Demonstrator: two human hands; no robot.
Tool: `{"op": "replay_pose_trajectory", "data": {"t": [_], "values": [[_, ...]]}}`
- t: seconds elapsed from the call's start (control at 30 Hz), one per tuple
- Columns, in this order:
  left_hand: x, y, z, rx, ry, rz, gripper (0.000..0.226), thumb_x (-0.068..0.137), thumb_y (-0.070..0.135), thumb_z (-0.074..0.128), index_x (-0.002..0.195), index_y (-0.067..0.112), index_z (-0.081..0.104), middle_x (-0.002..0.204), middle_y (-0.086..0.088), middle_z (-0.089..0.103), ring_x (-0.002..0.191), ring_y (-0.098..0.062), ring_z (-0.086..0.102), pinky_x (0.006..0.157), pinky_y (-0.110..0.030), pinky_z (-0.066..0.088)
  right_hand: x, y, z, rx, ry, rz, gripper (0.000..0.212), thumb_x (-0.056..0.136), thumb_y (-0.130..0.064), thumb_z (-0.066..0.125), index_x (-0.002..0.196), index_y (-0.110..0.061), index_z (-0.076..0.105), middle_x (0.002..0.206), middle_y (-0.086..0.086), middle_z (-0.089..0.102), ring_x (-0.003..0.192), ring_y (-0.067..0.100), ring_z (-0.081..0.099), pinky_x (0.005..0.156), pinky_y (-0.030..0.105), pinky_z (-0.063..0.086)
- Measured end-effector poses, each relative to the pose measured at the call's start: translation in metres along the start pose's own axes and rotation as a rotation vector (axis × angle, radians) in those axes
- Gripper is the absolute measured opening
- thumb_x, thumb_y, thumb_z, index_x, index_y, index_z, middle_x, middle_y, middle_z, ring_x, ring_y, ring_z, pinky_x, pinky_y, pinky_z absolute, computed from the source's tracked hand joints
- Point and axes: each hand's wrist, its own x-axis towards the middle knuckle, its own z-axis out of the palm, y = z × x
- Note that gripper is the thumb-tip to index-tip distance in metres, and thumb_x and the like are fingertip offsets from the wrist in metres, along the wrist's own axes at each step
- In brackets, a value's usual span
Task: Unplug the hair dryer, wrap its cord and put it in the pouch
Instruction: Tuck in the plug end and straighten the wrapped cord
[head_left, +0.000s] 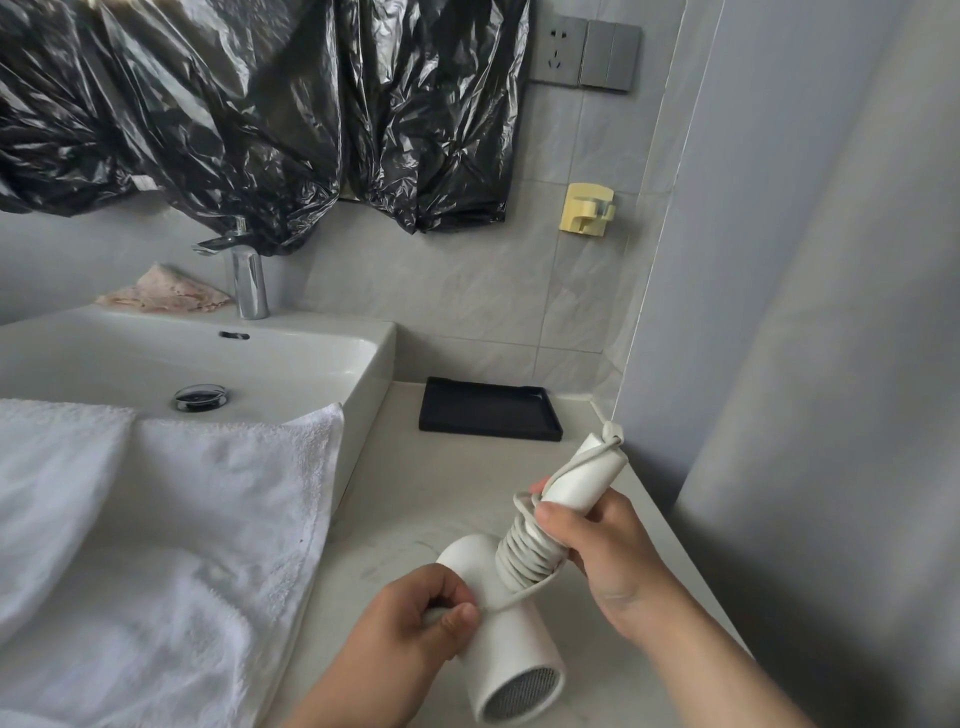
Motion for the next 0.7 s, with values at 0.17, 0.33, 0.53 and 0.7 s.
{"op": "replay_pose_trajectory", "data": {"t": [0.17,0.33,0.53,0.7], "values": [[-0.006,-0.004,-0.002,-0.022,-0.038,-0.042,0.015,0.082,0.032,0.062,0.078,0.018,0.060,0.061,0.011,0.059,0.058,0.000,0.050,0.062,-0.014,0.040,0.000,0.006,0.005,0.068,0.096,0.041,0.057,0.049,-0.034,0.079,0.093,0.002,0.070,0.082,0.008,0.069,0.080,0.020,0.066,0.070,0.031,0.053],[-0.011,-0.011,-0.003,0.053,-0.048,-0.033,0.017,0.098,0.014,0.058,0.081,0.015,0.057,0.057,0.017,0.052,0.052,0.002,0.039,0.053,-0.012,0.034,0.000,0.007,0.010,0.092,0.104,0.062,0.052,0.049,-0.037,0.079,0.094,-0.012,0.070,0.079,0.001,0.070,0.075,0.015,0.066,0.069,0.030,0.052],[-0.010,-0.002,-0.004,-0.046,-0.099,-0.108,0.017,0.086,0.030,0.054,0.072,0.019,0.055,0.056,0.014,0.048,0.054,-0.003,0.036,0.054,-0.019,0.031,-0.002,0.005,0.004,0.275,-0.010,0.200,0.016,0.069,-0.024,0.072,0.079,-0.012,0.070,0.079,0.006,0.066,0.076,0.022,0.066,0.083,0.041,0.051],[-0.003,0.002,0.003,-0.145,-0.094,-0.171,0.015,0.077,0.027,0.052,0.063,0.023,0.054,0.055,0.009,0.046,0.060,-0.014,0.039,0.062,-0.027,0.033,-0.002,0.000,-0.009,0.266,-0.008,0.244,0.025,0.069,-0.022,0.072,0.091,-0.011,0.068,0.078,0.004,0.065,0.081,0.024,0.064,0.084,0.041,0.052]]}}
